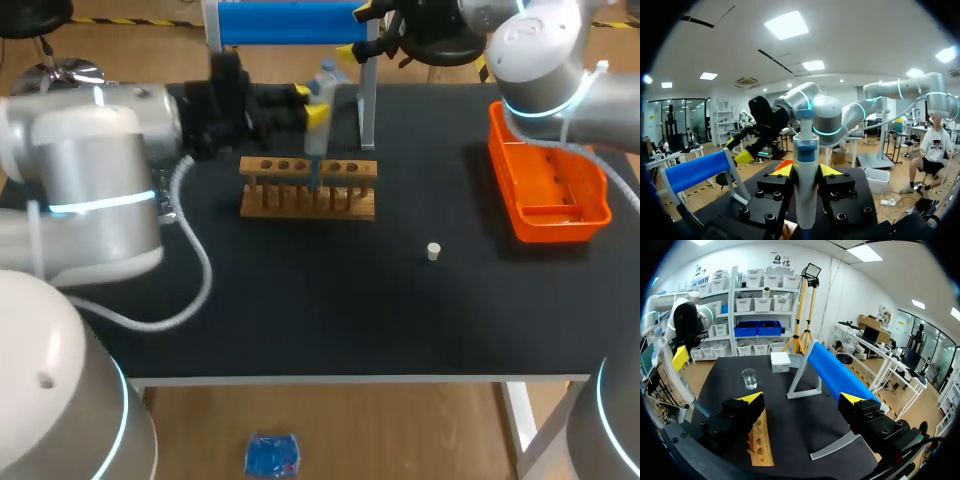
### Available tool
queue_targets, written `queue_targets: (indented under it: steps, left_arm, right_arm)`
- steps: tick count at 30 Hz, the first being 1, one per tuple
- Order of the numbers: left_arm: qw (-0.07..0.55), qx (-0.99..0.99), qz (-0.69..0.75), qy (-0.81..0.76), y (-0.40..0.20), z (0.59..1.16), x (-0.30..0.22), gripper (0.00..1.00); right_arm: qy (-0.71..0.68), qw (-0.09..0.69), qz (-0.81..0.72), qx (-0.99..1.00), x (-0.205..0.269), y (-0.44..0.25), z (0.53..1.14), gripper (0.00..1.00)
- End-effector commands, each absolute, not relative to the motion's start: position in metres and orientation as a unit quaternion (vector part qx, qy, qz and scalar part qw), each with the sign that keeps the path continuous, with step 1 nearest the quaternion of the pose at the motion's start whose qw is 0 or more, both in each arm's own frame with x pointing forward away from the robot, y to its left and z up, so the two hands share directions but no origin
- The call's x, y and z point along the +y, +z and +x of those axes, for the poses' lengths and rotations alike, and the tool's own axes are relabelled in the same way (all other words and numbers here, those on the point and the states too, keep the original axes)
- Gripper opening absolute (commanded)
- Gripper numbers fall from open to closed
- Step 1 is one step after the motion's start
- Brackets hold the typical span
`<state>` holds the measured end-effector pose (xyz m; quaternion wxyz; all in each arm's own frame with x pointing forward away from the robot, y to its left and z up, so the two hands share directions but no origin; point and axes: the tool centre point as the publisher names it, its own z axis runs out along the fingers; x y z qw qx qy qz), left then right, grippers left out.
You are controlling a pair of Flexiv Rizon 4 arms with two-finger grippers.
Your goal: Invert the test tube, pick up the pipette, mount the tip to pipette, aspirate from beaker and dispense into the tube, eject the tip, return the pipette, and cap with the stopper.
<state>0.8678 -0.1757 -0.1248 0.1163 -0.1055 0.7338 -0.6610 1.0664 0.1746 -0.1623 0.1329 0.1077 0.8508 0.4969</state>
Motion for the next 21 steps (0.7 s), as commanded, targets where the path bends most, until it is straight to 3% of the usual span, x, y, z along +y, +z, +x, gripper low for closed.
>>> queue_targets:
  steps: [1, 10, 21]
  left_arm:
    - [0.093, 0.755, -0.094, -0.642, -0.106, 0.867, -0.112, 0.00]
    - [0.110, 0.769, -0.165, -0.607, -0.111, 0.902, -0.034, 0.00]
    - [0.222, 0.718, -0.314, -0.580, -0.120, 0.952, 0.005, 0.00]
  right_arm:
    - [0.496, 0.132, 0.108, 0.852, 0.174, -0.161, 1.066, 1.00]
    - [0.496, 0.132, 0.108, 0.852, 0.174, -0.161, 1.066, 1.00]
    - [0.496, 0.132, 0.108, 0.852, 0.174, -0.161, 1.066, 1.00]
